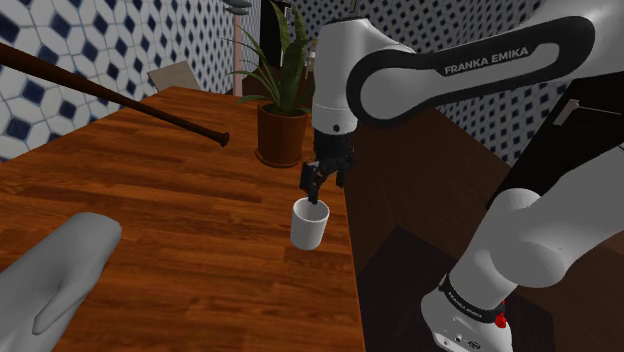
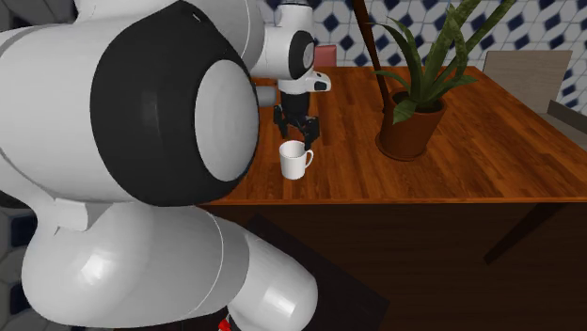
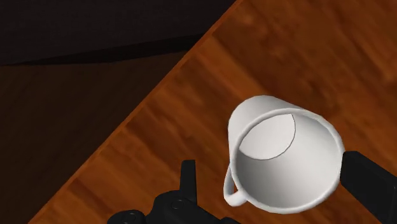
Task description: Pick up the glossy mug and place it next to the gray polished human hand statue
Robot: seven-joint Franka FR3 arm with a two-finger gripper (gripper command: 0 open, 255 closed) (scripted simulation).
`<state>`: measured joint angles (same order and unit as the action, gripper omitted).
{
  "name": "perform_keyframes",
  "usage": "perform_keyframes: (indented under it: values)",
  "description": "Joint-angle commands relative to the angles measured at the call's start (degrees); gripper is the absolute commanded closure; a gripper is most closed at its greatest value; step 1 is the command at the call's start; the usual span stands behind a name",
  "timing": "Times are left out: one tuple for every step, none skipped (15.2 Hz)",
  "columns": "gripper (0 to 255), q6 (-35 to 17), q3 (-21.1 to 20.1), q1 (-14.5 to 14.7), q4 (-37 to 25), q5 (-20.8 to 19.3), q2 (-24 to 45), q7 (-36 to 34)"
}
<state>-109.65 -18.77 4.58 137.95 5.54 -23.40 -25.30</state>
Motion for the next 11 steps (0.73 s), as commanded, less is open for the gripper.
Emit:
perform_keyframes:
  values:
    - [0,-2.5,-1.9,0.5,-1.2,0.5,3.7,-2.6]
    - [0,-3.6,-2.8,0.6,-2.0,0.5,5.6,-3.8]
    - [0,-4.7,-3.6,0.7,-2.9,0.4,7.6,-5.1]
    - [0,-5.7,-4.4,0.9,-3.9,0.2,9.6,-6.3]
    - [0,-6.5,-5.0,1.0,-4.6,0.0,11.0,-7.2]
    - [0,-7.3,-5.0,1.0,-4.0,-0.1,11.3,-7.3]
    - [0,-8.1,-5.1,1.0,-3.5,-0.1,11.6,-7.4]
    - [0,-8.9,-5.2,1.0,-3.0,-0.2,11.9,-7.4]
    - [0,-9.7,-5.3,1.0,-2.4,-0.2,12.2,-7.5]
    - [0,-10.5,-5.3,1.0,-1.9,-0.3,12.5,-7.6]
    - [0,-11.4,-5.4,1.0,-1.4,-0.4,12.8,-7.7]
